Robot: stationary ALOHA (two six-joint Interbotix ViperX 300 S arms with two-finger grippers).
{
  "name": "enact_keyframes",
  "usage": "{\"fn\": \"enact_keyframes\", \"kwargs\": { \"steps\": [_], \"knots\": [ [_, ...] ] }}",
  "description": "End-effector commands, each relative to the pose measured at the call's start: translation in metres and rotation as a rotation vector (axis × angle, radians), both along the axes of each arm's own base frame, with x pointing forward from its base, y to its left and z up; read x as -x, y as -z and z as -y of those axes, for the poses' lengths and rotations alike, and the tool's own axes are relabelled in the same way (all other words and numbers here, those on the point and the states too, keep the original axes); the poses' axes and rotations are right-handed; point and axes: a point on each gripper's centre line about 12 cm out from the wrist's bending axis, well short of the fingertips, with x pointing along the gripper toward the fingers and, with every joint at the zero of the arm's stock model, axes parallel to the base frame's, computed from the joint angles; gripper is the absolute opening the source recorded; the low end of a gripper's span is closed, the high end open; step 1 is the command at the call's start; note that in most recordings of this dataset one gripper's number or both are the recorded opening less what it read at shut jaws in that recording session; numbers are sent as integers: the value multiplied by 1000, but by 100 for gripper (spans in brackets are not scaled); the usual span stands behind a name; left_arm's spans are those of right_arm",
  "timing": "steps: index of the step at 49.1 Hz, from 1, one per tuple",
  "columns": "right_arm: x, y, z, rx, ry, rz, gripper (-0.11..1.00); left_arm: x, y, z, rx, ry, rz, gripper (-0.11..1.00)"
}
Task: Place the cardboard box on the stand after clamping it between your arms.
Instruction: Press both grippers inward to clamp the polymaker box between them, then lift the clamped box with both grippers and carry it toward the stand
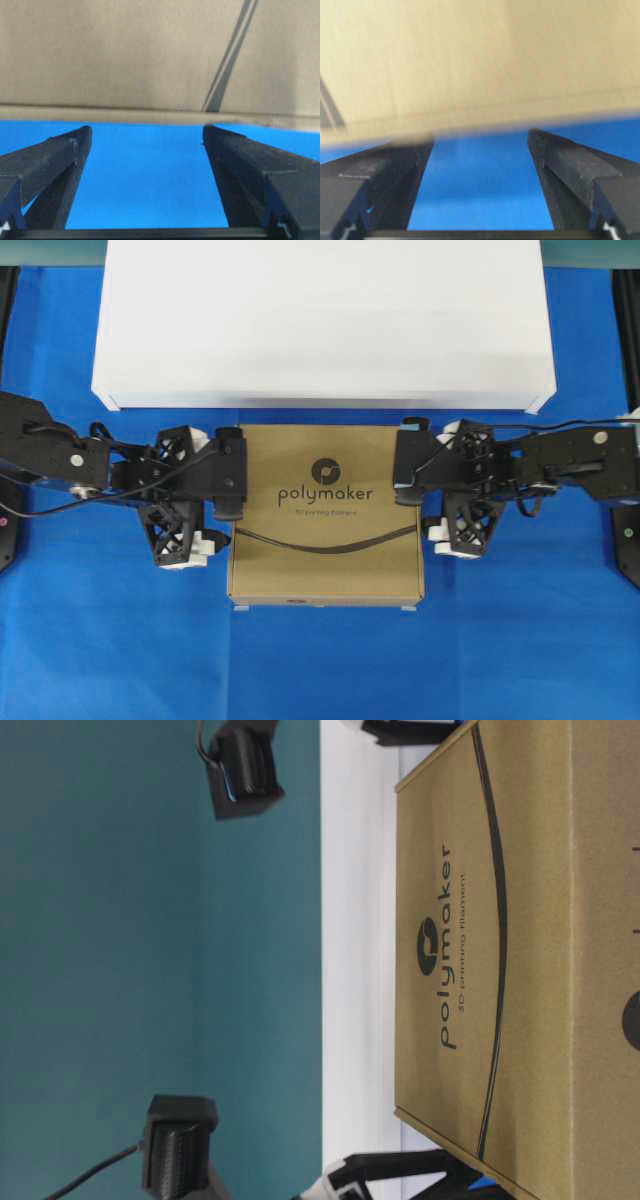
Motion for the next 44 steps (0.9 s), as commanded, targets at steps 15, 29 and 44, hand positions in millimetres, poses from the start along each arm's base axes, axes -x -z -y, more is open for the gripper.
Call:
{"fn": "enact_keyframes", "kwargs": {
  "steps": [15,29,44],
  "knots": [
    [-19,-10,2,16,-21,66,99,-17,-8,-3,-9,4,47,86],
    [-23,-14,5,19,-16,80,99,-27,-14,-3,-6,-2,75,86],
    [-33,-64,6,19,-4,138,99,-44,-67,-3,-4,-12,121,86]
  ]
}}
